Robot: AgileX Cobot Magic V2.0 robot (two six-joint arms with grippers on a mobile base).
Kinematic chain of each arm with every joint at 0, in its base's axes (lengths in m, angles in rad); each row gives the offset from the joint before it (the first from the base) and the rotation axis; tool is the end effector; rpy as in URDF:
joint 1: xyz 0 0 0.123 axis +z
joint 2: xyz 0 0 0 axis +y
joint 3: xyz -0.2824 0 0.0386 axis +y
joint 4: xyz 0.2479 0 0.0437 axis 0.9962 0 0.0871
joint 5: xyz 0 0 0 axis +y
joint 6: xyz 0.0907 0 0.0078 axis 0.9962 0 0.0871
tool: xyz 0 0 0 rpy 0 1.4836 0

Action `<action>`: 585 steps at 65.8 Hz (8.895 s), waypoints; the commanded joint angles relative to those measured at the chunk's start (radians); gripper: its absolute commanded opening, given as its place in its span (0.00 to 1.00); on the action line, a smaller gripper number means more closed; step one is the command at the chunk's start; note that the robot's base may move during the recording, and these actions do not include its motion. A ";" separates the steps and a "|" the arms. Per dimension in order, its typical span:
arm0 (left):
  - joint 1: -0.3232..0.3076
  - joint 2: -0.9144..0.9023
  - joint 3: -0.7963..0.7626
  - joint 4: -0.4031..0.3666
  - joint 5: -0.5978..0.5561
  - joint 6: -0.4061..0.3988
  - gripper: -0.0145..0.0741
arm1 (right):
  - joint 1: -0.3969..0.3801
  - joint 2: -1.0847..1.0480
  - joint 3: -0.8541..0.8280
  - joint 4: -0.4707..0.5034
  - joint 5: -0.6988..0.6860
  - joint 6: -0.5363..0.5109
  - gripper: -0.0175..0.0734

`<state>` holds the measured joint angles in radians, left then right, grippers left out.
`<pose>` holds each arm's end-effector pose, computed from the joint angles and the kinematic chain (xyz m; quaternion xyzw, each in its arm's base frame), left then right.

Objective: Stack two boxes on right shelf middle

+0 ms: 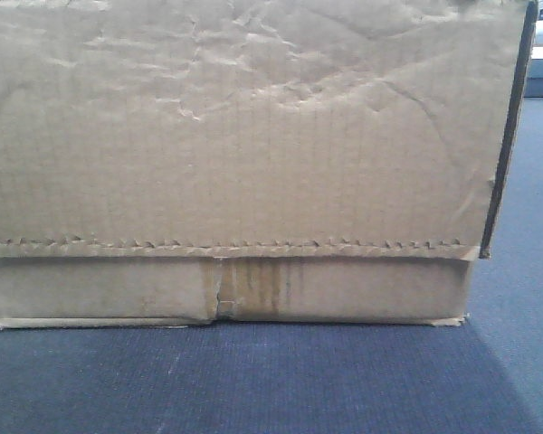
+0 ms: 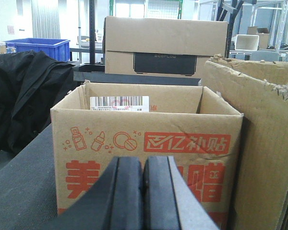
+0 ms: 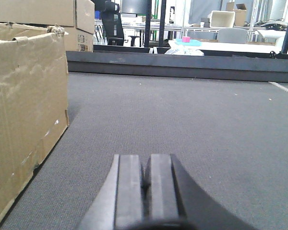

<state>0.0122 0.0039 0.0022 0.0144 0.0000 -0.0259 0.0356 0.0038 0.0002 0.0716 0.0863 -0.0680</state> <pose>0.0567 0.0007 0.2121 -0.0080 0.6778 0.0003 0.7352 0.0568 0.0026 0.2050 -0.0136 0.7080 0.0159 0.7059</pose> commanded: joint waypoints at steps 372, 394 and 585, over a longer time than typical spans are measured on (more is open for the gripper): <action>-0.371 1.741 -1.970 -0.055 1.143 -0.065 0.04 | 0.088 0.603 -0.801 -0.058 0.369 0.000 0.81; -0.371 1.755 -1.970 -0.058 1.161 -0.065 0.18 | 0.088 0.603 -0.801 -0.058 0.359 0.000 0.81; -0.255 1.505 -1.548 -0.062 1.199 -0.105 0.04 | 0.287 1.445 -1.327 0.142 0.878 0.000 0.02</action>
<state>-0.2472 1.5263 -1.4930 -0.0485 1.1814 -0.1232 0.3295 1.4860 -1.3177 0.2484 0.9907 -0.0551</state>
